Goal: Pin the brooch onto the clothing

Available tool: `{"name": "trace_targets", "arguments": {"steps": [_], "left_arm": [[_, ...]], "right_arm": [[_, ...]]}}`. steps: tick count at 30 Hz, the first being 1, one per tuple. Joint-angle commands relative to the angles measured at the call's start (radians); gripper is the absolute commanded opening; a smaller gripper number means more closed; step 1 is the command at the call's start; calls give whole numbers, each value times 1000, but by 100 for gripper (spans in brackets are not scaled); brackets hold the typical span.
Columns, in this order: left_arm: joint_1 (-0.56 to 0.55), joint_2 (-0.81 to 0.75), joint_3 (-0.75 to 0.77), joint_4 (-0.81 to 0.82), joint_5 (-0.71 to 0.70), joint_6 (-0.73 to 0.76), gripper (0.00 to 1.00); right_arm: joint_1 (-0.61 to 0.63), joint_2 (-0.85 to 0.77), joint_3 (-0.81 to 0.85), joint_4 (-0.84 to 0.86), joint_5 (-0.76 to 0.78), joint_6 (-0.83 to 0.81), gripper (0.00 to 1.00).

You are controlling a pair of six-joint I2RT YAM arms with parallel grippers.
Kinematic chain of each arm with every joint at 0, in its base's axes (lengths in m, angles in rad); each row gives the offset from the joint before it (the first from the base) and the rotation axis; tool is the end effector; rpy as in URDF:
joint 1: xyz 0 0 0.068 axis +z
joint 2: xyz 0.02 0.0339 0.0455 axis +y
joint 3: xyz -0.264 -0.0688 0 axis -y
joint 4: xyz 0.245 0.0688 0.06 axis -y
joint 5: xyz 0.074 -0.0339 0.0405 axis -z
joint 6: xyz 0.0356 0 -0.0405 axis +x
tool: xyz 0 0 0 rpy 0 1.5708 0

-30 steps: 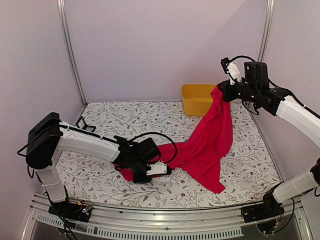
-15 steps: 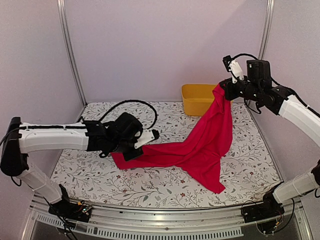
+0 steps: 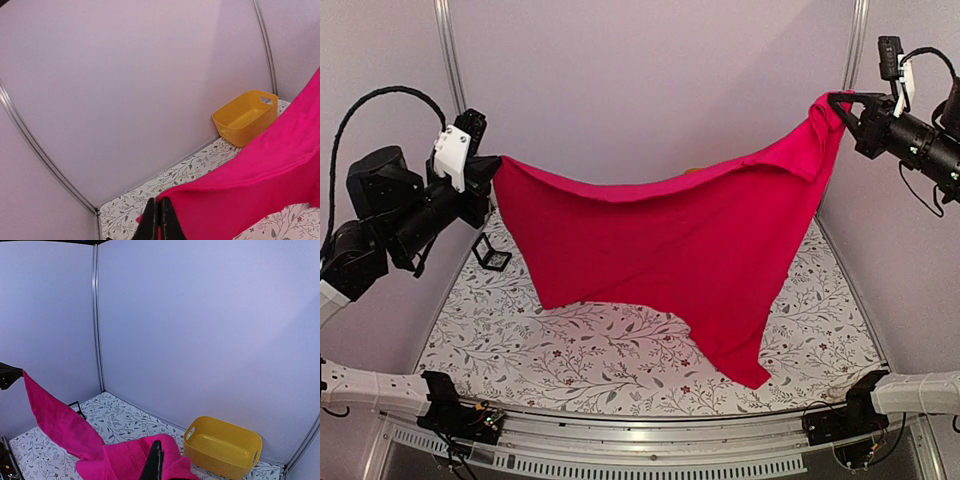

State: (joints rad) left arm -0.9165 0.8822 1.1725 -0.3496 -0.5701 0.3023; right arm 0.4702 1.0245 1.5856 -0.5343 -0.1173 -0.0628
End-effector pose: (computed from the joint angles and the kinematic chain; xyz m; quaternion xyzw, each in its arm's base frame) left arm 0.1209 -0.1261 0.4388 0.2416 0.6831 -0.0039 0.6892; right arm 0.1476 0.0797 0.5232 -0.2239 0.6607 0.1847 0.6922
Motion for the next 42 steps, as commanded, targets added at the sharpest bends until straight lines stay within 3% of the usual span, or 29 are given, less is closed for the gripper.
{"name": "trace_targets", "arguments": {"steps": [1,5,7,9,12,16,23,27,35,38,42], "left_arm": [[110,75,-64,108,-5,80,0],[378,234,23,231,119,82,0],[454,329,111,269,121,97,0],[483,410,211,284,126,136,0],[491,482,314,270,154,197,0],[496,475,380,252,177,236,0],[499,365,312,173,234,217,0],[487,285,224,8,321,167,0],[445,103,-94,-296,585,100,0],[419,107,-166,-367,653,139,0],[335,158,-236,-426,612,183,0]], "right_arm": [[-5,94,41,-12,3,46,0],[-25,336,262,-20,37,7,0],[-54,480,424,-23,37,-2,0],[-78,609,570,-27,50,-6,0],[-97,673,704,-22,53,-6,0],[-98,613,686,23,-8,14,0],[-97,461,568,-27,-71,57,0],[-97,388,440,-117,-167,121,0],[-92,191,-195,-271,-582,218,0],[-64,138,-389,-294,-657,293,0],[-2,76,-591,-272,-675,408,0]]}}
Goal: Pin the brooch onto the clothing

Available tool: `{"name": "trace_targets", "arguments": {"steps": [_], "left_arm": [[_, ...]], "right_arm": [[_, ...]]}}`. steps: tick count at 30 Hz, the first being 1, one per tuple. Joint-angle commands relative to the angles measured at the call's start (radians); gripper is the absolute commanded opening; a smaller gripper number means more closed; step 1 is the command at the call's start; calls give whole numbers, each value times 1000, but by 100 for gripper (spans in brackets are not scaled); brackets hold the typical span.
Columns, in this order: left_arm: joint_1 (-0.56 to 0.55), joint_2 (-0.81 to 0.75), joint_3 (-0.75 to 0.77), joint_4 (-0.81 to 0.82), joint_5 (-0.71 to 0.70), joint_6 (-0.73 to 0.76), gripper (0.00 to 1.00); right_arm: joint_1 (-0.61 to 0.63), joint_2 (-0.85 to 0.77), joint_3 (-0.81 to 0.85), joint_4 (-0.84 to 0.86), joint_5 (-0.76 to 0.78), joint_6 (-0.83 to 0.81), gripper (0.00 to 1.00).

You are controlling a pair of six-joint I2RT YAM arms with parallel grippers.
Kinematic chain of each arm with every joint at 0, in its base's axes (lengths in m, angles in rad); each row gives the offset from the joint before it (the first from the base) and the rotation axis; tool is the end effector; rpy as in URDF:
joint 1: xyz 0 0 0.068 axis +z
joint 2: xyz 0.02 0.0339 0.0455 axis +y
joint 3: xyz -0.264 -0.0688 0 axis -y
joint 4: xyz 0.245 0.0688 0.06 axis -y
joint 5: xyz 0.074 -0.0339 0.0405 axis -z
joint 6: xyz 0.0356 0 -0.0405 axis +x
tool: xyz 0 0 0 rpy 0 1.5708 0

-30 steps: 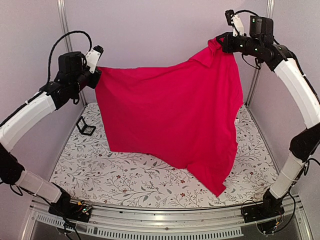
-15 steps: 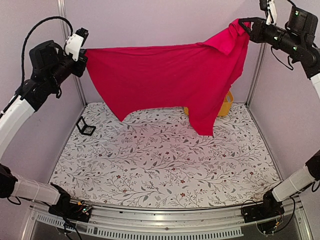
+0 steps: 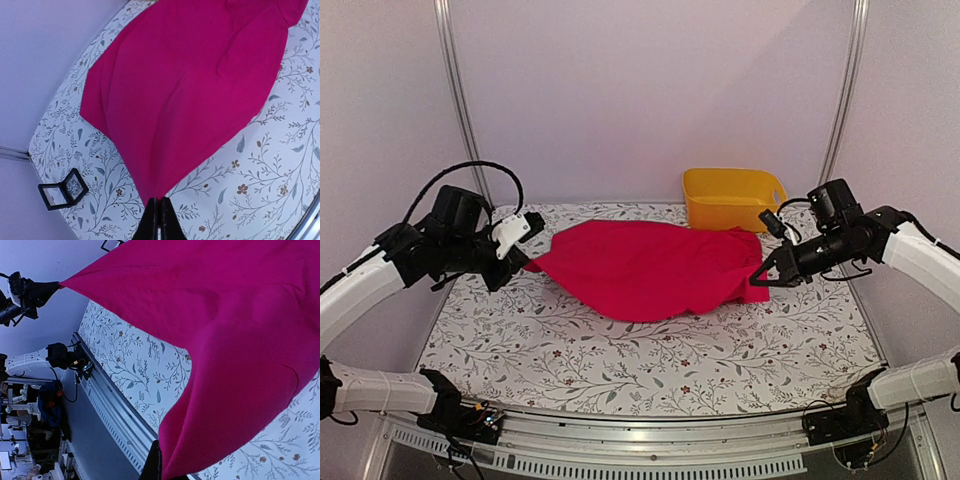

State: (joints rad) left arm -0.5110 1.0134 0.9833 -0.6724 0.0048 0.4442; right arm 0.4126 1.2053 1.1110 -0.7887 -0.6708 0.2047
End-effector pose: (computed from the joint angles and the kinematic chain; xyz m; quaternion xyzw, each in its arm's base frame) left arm 0.1837 -0.1032 0.3193 0.4179 0.8052 -0.0162 0.4203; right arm 0.2109 0.1165 0.3180 -0.2026 0.8727 0.3919 0.2092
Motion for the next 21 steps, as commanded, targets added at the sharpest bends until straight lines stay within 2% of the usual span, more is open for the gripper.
{"name": "trace_targets", "arguments": {"steps": [1,5,8,10,15,21], "left_arm": [[-93,41,-55,-121,32,50,0],[-151,82,-68,-210,25,60,0],[-165,94,-86,-270,0,63,0],[-166,105,-94,-305,-53,56,0],[-176,121,-99,-365,-15,48,0],[-177,90,-43,-490,-85,37,0]], "right_arm": [[65,-112,-162,-6,-117,172,0],[79,-107,-309,-7,-138,255,0],[84,-70,-351,-87,-147,233,0],[86,-46,-343,-149,-131,202,0],[86,-12,-312,-286,-110,140,0],[86,-21,-206,-411,-31,118,0]]}}
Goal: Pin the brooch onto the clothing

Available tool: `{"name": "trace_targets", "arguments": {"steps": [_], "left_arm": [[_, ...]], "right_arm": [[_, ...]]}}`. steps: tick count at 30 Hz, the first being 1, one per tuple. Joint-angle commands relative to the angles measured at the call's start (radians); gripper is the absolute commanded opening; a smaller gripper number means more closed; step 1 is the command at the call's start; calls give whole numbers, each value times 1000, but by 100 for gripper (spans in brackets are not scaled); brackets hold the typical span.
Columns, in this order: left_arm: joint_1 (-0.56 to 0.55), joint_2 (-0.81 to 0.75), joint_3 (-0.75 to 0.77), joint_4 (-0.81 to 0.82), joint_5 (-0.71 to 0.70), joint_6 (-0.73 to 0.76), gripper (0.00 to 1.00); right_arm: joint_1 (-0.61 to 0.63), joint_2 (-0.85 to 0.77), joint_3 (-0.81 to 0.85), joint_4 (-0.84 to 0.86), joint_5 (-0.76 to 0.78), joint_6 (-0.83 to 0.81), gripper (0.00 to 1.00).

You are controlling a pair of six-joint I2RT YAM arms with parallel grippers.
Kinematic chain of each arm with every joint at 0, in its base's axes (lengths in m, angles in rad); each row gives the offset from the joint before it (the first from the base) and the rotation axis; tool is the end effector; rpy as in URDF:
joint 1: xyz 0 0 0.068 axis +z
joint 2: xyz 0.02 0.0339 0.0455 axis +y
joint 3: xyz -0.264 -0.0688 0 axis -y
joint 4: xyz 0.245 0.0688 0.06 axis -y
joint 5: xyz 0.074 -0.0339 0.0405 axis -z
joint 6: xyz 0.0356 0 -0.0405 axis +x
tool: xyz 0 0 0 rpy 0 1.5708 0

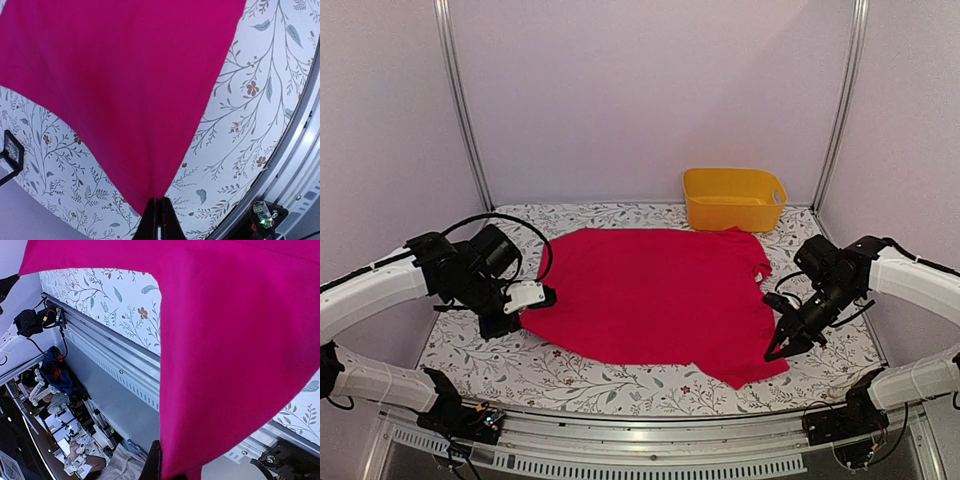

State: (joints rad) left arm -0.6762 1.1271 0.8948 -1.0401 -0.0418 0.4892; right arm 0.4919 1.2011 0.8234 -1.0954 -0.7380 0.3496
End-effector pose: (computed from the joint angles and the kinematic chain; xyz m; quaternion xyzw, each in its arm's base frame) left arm 0.1500 -0.1184 0.2492 0.5415 0.8272 0.0067 0.1499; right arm 0.1511 0.1081 0.2252 0.0838 -0.9280 -0.3474 0.1056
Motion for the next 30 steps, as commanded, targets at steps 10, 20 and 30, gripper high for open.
{"name": "trace_targets", "arguments": {"steps": [10,20,30], "left_arm": [[-21,-56,19,-147,5,-12,0],[-30,-59,-14,-151,-88,-38,34],[-46,92,81,113,-157,-77,43]], "right_arm": [[7,-104,20,-215,3,-27,0],[5,-25,108,-201,375,48,57],[110,122,258,285,404,133,23]]}}
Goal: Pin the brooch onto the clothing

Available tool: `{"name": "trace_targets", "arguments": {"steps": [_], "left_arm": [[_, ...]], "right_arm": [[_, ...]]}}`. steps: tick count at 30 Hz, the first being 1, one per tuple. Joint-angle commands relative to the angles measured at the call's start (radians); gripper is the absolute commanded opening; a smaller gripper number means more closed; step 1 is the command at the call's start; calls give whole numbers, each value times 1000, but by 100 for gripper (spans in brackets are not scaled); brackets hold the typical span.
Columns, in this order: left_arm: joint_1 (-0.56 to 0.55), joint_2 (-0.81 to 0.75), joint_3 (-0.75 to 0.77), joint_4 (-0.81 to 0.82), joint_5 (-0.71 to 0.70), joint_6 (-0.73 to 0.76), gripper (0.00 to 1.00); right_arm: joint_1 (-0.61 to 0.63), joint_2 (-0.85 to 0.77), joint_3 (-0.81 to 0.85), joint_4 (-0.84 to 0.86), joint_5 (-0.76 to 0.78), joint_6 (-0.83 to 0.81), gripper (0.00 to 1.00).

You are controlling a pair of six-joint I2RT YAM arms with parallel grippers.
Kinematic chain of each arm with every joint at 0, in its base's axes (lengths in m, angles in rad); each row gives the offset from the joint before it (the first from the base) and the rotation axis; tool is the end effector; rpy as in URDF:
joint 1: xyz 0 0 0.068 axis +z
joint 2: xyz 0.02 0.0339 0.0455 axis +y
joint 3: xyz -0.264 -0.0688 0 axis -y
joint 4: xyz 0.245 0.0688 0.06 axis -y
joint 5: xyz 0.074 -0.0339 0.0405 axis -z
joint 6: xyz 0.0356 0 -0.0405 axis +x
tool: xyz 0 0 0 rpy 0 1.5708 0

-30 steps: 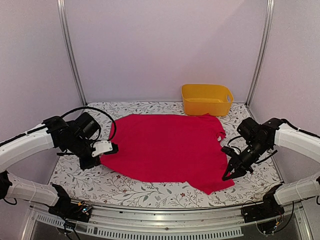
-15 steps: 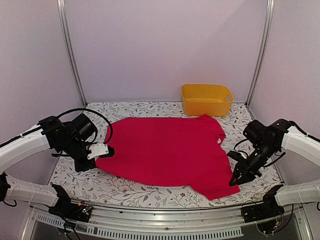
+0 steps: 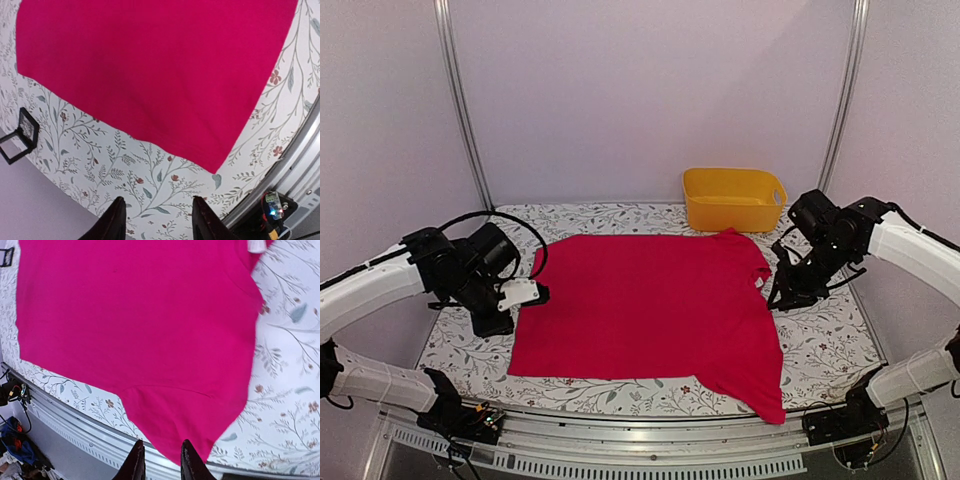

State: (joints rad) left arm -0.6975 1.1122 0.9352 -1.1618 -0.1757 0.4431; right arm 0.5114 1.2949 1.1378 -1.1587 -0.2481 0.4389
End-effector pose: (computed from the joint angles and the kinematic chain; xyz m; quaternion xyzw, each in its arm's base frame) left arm 0.1419 -0.1108 0.2600 0.5256 0.8383 0.0718 0.1254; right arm 0.1935 0.1186 0.2834 -0.0514 0.9830 0.1669 0.0561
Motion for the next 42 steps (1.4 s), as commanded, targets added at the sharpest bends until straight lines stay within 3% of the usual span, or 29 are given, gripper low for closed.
{"name": "trace_targets", "arguments": {"steps": [1,3,6,10,16,27,42], "left_arm": [[-44,157,55,262,27,-52,38],[-95,236,72,294,130,-50,32],[-163,272,27,380,167,-14,32],[-164,275,-39,413,226,-13,35],[-192,296,-114,313,236,-30,46],[-196,328,-188,187,13,-97,49],[-118,259,-243,198,-104,-92,54]], "right_arm": [[137,44,-84,421,-112,53,23],[279,103,-110,488,-110,34,22],[464,159,-154,510,-67,-4,21],[596,214,-247,549,-18,69,21],[615,232,-303,528,131,134,21],[615,304,-313,450,207,92,30],[615,314,-234,339,276,12,33]]}}
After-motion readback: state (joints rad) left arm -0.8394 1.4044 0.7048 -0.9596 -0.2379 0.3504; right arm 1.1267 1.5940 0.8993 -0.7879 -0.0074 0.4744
